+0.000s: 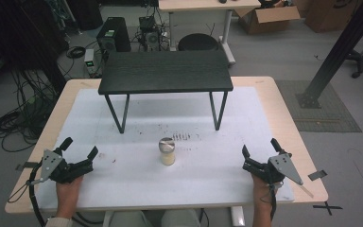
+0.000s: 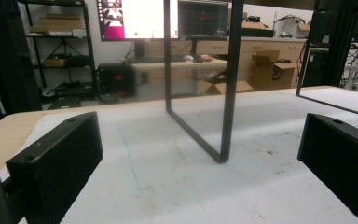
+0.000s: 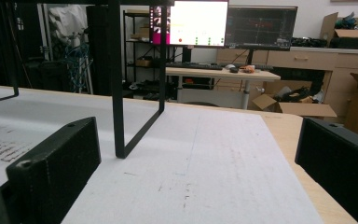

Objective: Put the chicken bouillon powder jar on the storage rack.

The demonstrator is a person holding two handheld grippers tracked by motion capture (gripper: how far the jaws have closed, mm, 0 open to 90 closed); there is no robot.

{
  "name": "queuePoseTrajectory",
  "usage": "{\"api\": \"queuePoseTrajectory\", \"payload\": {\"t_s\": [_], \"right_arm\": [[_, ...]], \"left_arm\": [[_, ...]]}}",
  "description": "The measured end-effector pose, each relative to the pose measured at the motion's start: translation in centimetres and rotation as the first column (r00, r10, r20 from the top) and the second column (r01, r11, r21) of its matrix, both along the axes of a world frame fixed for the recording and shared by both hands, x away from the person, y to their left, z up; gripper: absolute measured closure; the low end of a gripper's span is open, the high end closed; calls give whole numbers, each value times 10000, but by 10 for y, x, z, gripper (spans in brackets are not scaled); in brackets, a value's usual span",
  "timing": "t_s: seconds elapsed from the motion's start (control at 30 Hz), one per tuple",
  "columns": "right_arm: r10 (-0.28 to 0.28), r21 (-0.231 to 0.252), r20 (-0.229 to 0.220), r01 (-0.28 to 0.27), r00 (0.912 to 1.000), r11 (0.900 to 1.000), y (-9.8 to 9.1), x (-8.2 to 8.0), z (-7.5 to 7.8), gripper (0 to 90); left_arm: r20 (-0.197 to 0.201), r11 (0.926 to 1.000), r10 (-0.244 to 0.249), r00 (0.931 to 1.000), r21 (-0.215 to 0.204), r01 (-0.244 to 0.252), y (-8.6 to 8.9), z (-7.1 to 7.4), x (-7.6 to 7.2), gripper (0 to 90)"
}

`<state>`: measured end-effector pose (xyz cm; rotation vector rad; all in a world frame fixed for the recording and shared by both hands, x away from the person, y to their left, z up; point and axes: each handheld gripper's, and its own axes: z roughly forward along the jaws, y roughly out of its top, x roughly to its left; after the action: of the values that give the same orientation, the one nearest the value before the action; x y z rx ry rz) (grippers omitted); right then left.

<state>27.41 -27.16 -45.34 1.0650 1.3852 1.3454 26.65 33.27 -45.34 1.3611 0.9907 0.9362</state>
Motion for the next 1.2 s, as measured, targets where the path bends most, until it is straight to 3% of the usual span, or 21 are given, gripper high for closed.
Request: {"api": "queuePoseTrajectory", "payload": {"t_s": [0.7,0.97,1.2], "right_arm": [[207,-5,-152,-207,9997,9998,0,2,1,5],[808,182,-206,-804,9965,9966,13,0,18,1],[1596,138,-239,-1593,9869,9871,29,0,34,2]], "left_arm": [[-4,10000,8,10000,15,-7,0,0,0,5],[10,10000,14,10000,22,-14,0,0,0,5],[33,10000,20,10000,-8,-20,0,0,0,5]]}}
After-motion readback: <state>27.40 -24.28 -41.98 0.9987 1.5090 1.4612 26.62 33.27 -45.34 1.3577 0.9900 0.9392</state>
